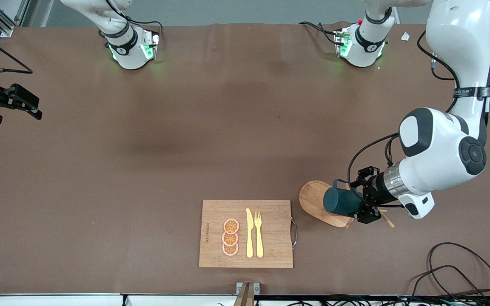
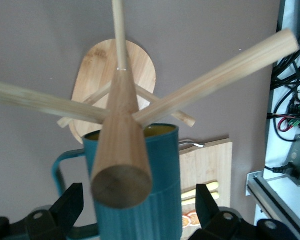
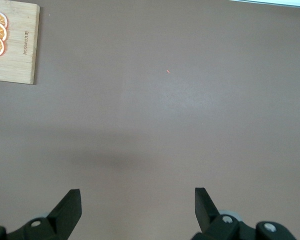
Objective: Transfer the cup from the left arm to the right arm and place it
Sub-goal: 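Close the left gripper on the teal mug's rim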
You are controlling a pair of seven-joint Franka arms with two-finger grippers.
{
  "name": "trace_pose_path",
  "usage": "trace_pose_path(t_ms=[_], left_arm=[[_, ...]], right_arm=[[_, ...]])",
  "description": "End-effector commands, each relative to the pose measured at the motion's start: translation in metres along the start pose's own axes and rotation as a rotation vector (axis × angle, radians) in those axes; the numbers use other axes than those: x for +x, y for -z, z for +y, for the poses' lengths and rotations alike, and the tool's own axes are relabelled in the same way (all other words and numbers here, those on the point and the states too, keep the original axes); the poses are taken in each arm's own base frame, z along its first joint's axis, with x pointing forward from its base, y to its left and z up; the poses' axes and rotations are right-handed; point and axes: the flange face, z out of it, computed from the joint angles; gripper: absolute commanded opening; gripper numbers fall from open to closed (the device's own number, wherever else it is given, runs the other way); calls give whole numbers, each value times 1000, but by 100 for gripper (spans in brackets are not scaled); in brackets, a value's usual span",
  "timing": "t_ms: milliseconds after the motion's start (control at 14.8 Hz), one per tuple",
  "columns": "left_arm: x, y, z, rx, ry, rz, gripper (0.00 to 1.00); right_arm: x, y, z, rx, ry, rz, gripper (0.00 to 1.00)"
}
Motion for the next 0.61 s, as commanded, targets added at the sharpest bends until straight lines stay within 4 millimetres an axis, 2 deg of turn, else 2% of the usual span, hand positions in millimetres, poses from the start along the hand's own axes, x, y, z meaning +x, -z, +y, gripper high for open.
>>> trace_pose_path(t_ms=[0, 338, 540], left_arm=[[-1, -12, 8, -19, 25, -24, 99], [-3, -21, 9, -34, 44, -53, 99], [-3, -21, 10, -36, 53, -73, 93]], right_arm=[[-1, 4, 3, 5, 9, 0, 100], [-1, 4, 3, 5, 9, 0, 100], [-1, 4, 3, 5, 9, 0, 100]])
